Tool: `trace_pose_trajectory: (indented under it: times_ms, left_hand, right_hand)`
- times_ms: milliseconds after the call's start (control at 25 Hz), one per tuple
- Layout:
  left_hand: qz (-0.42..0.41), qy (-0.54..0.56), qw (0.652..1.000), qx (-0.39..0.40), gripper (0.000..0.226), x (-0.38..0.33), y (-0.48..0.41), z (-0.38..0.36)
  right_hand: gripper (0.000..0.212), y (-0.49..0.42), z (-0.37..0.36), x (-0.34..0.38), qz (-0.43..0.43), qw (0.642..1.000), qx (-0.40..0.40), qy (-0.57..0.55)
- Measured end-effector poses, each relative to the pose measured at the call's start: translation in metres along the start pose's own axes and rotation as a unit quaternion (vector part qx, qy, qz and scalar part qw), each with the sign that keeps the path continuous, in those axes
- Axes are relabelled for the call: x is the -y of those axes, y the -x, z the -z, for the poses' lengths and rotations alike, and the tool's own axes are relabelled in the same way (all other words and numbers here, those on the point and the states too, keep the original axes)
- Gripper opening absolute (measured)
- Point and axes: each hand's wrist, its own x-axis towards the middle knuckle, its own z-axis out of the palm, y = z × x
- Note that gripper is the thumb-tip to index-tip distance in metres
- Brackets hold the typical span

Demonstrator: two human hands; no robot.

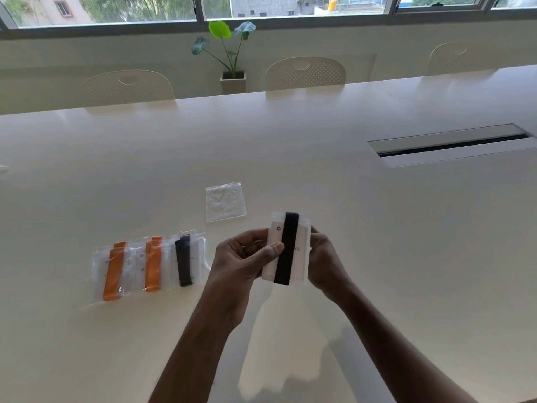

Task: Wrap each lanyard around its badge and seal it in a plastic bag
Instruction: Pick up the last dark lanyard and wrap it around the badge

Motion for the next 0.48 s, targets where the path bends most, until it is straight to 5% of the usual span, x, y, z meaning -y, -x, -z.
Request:
trace_pose_trajectory:
  times_ms: [240, 480]
  left_hand:
    - [-0.023, 0.034, 0.997, -0.07, 0.038, 0.007, -0.01, 0.001]
    - [-0.05, 0.059, 0.99, -0.122, 0.036, 0.018, -0.014, -0.002]
  right_hand:
    - [0.033, 0.026, -0.031, -0.001, 0.013, 0.999, -0.025, -0.042]
    - [0.025, 0.051, -0.046, -0.001, -0.041, 0.995, -0.001, -0.093]
